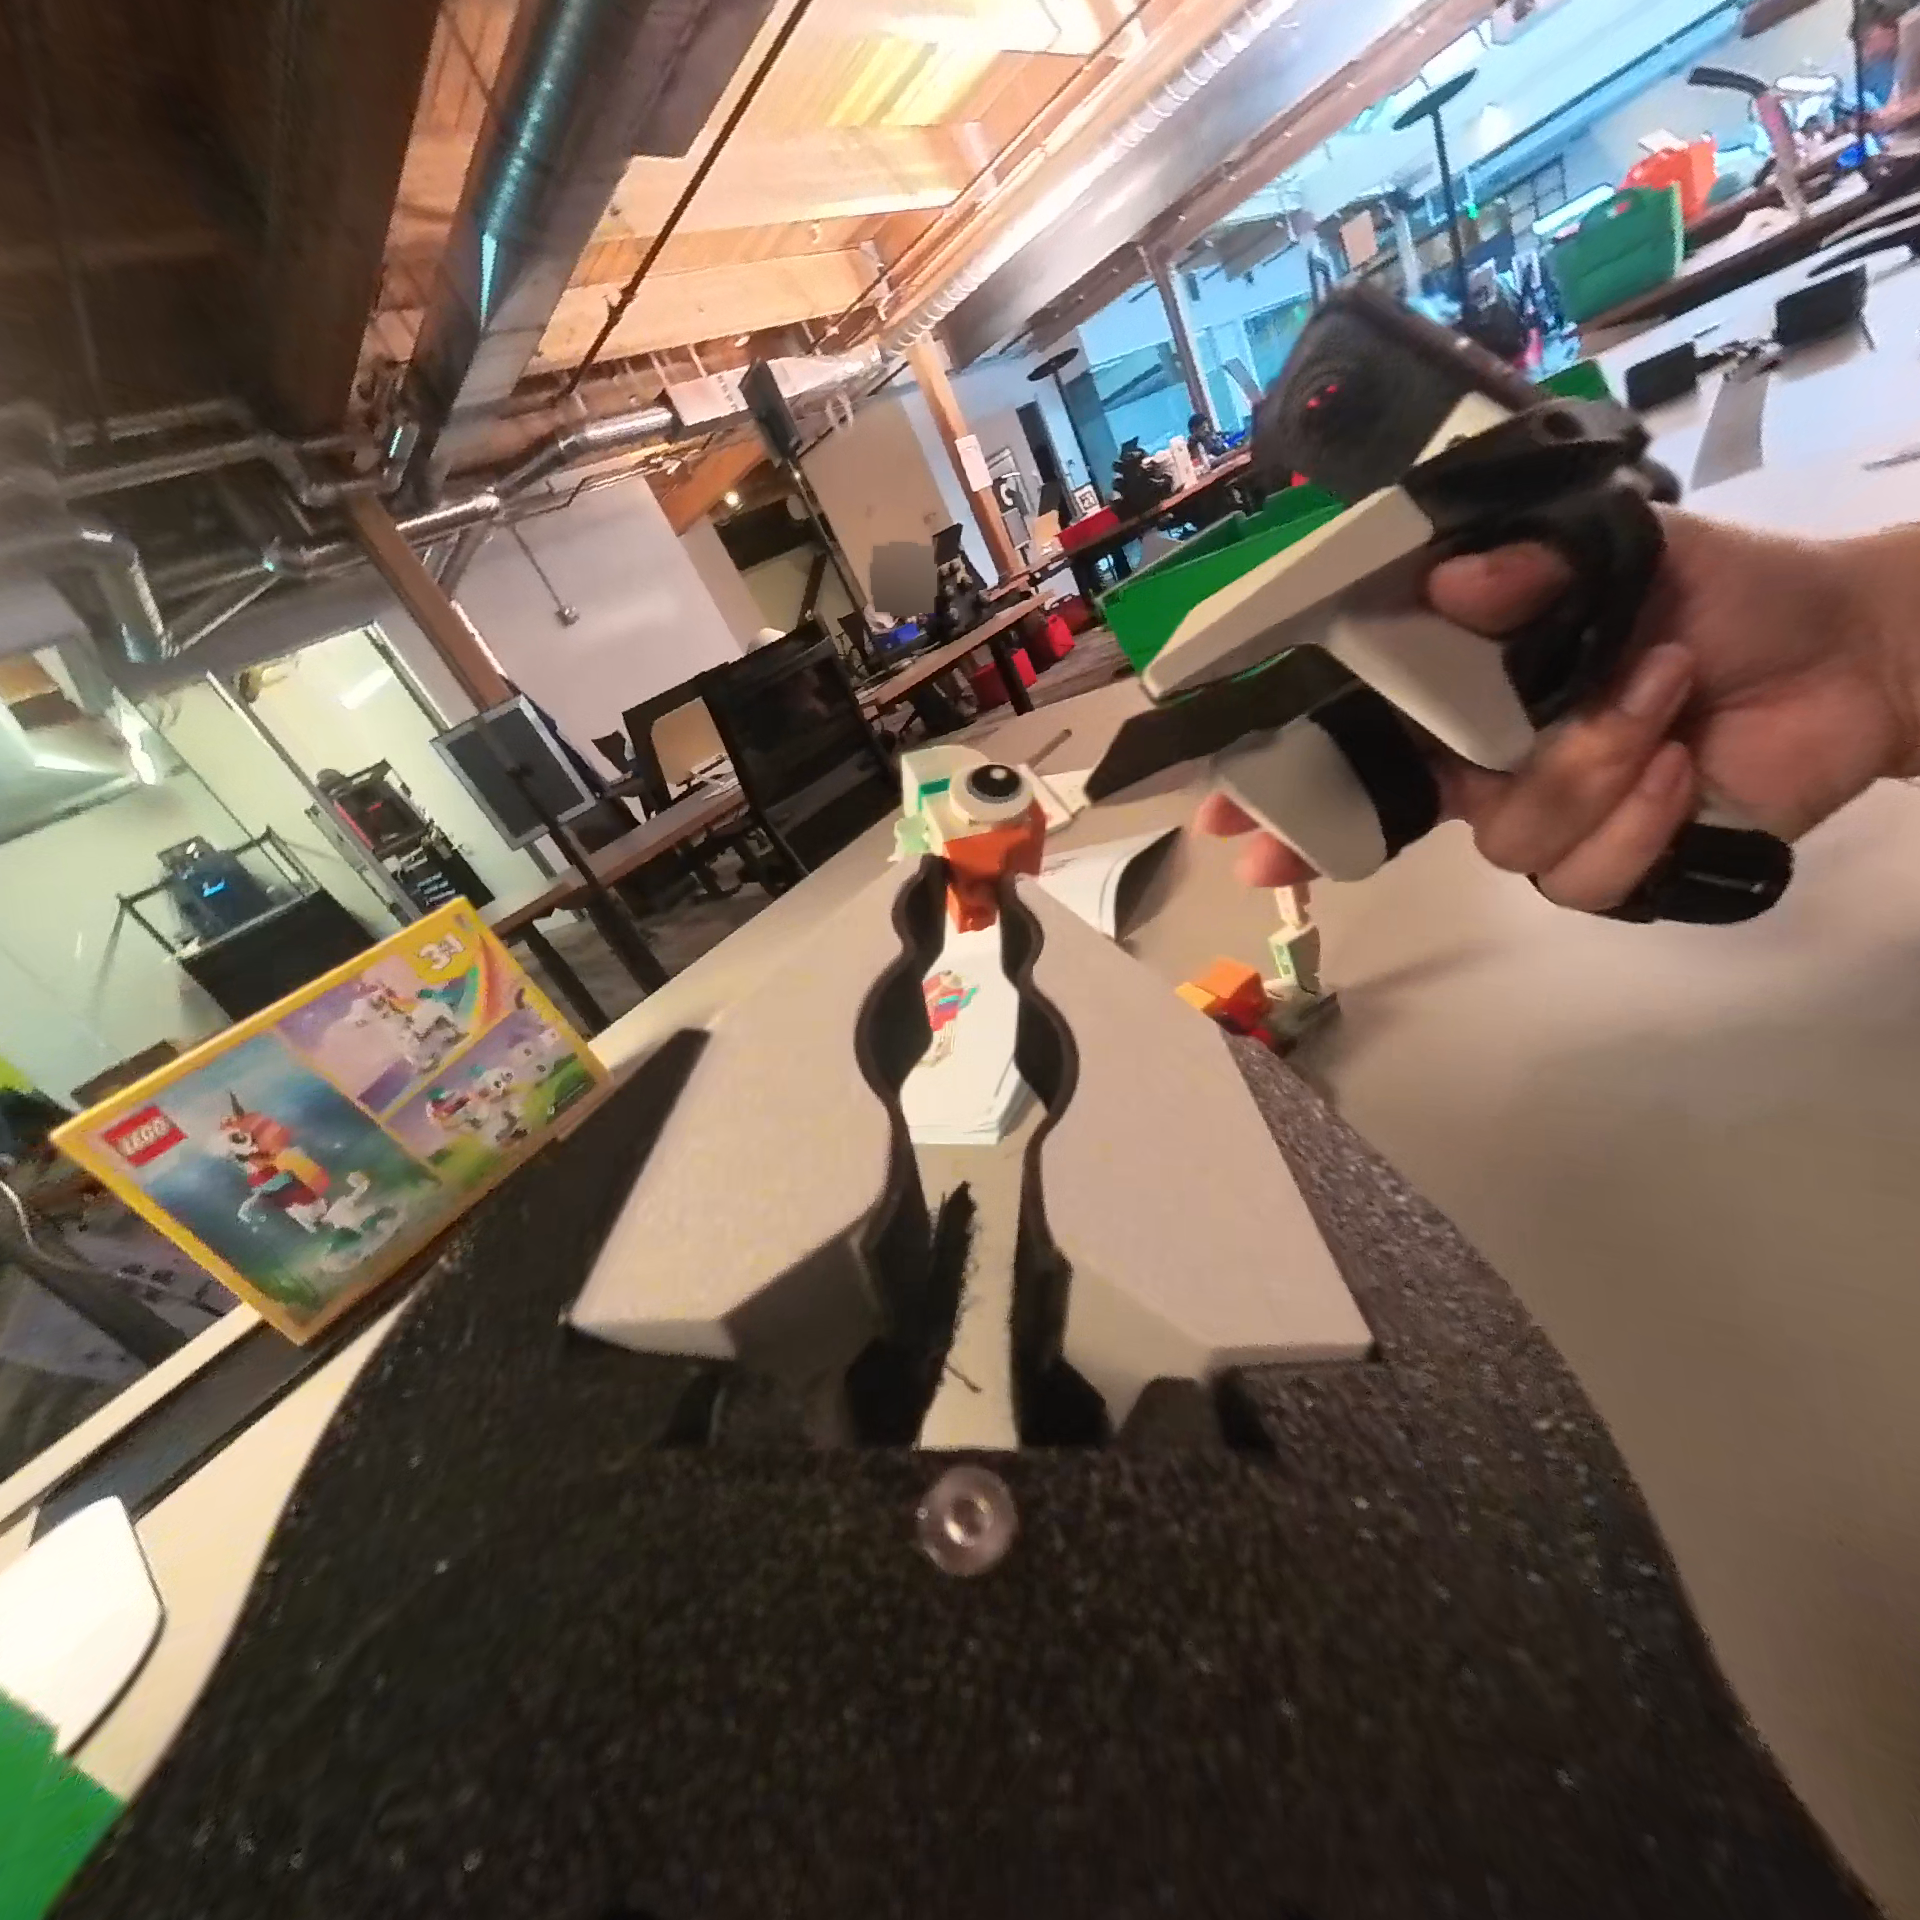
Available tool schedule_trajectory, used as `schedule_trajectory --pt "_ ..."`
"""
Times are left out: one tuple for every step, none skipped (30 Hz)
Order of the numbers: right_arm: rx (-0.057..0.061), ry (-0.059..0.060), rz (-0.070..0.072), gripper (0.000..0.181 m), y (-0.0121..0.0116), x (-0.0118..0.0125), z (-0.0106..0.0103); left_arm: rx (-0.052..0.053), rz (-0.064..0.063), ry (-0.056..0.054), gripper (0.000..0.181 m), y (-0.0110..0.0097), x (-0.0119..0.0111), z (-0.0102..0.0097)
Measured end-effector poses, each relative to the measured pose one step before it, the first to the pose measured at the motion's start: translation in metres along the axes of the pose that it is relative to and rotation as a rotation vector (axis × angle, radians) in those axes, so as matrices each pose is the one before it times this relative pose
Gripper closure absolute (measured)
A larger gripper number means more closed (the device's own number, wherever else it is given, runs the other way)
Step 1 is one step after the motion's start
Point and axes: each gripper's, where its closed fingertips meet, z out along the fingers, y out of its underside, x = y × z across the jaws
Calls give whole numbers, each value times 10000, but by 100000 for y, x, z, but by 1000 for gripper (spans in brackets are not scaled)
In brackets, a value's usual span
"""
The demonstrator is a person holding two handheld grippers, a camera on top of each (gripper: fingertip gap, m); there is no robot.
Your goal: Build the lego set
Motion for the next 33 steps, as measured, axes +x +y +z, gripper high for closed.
schedule_trajectory --pt "105 56 -124 153 -181 18 -35 1 -152 -76 174 43 -217 -33" --pt "99 48 -91 153 -150 16 -48 -5 -149 -74 174 45 -203 -18" --pt "76 36 -48 153 -100 24 -38 -3 -178 -55 174 47 -173 -1" --pt "51 18 -18 153 -48 22 -15 7 -203 -19 174 32 -119 -11" --pt "41 10 -9 153 -45 14 8 -12 -169 -33 174 48 -141 -2" --pt "32 12 -10 153 -34 15 -8 -32 -111 -74 174 76 -185 -6" --pt "17 14 -13 153 -40 27 -6 -22 -76 -60 174 50 -167 -7" --pt "14 22 -21 154 -43 29 16 -6 -127 -32 174 38 -130 -2" --pt "22 26 -37 154 -43 31 34 22 -265 12 174 -2 -86 -5" --pt "23 21 -48 154 -29 23 -28 31 -336 9 174 1 -129 -18" --pt "9 17 -53 154 1 5 -35 -13 -317 -40 174 70 -217 -1" --pt "-3 18 -52 154 14 25 35 -21 -271 -24 174 106 -211 -6" --pt "-3 20 -47 154 5 44 53 1 -241 -6 174 62 -201 -8" --pt "-5 7 -42 154 -7 -4 27 11 -179 -33 174 23 -206 -31" --pt "-11 -2 -35 154 23 -61 -44 -5 -125 -61 174 30 -208 -19" --pt "-9 6 -34 154 25 -34 -26 -10 -105 -31 174 29 -140 -14" --pt "-2 9 -34 154 13 -17 -3 -1 -84 -2 174 20 -73 -2" --pt "-6 9 -31 154 0 -6 5 -7 -12 -11 174 14 -39 -8" --pt "-11 13 -31 154 -15 -26 -1 -14 48 -6 174 15 -2 -4" --pt "-11 15 -21 154 -1 59 82 -5 67 9 174 -15 49 2" --pt "-7 10 -20 154 40 110 130 0 79 20 174 -17 88 7" --pt "-2 10 -45 155 52 49 64 -12 95 22 174 -10 87 3" --pt "-5 24 -71 155 64 65 34 -16 105 28 174 4 95 13" --pt "-9 42 -111 155 9 0 -63 -19 113 47 174 -3 115 13" --pt "-25 67 -154 154 -68 -42 -95 -16 115 23 174 -21 76 -6" --pt "-88 100 -178 154 -21 7 -83 8 139 7 174 -62 52 -3" --pt "-156 127 -183 154 111 71 -53 -1 171 69 174 -70 158 -10" --pt "-145 112 -154 154 138 79 -41 -9 195 21 174 -73 121 -3" --pt "-86 17 -56 153 62 -66 -49 6 212 -14 174 -86 126 -12" --pt "-46 -85 90 153 43 -226 -16 10 205 25 174 -87 224 5" --pt "-30 -86 226 153 113 -206 113 6 195 57 174 -70 300 31" --pt "-34 -24 270 153 221 -42 260 8 172 68 174 -69 339 46" --pt "-60 53 217 152 274 52 250 21 138 93 174 -80 381 48"
